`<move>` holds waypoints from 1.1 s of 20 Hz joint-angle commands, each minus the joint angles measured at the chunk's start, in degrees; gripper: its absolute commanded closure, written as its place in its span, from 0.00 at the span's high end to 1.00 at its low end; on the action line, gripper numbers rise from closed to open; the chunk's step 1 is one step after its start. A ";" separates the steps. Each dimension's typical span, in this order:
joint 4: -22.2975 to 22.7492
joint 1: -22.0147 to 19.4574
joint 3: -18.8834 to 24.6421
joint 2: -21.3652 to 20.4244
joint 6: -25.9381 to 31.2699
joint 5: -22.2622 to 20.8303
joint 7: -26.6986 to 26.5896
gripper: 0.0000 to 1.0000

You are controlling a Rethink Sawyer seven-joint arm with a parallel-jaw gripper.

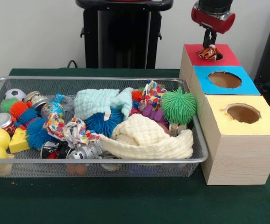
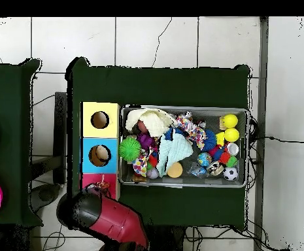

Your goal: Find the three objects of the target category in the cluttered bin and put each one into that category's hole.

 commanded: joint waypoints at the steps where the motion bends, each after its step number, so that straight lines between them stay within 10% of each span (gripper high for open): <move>1: 3.50 -5.60 10.99 4.54 -8.84 4.91 9.73 0.00; 13: 4.16 -9.47 16.77 5.59 -13.95 3.08 12.38 0.00; 22: -5.57 1.07 -0.68 -1.54 12.67 -4.45 20.23 0.00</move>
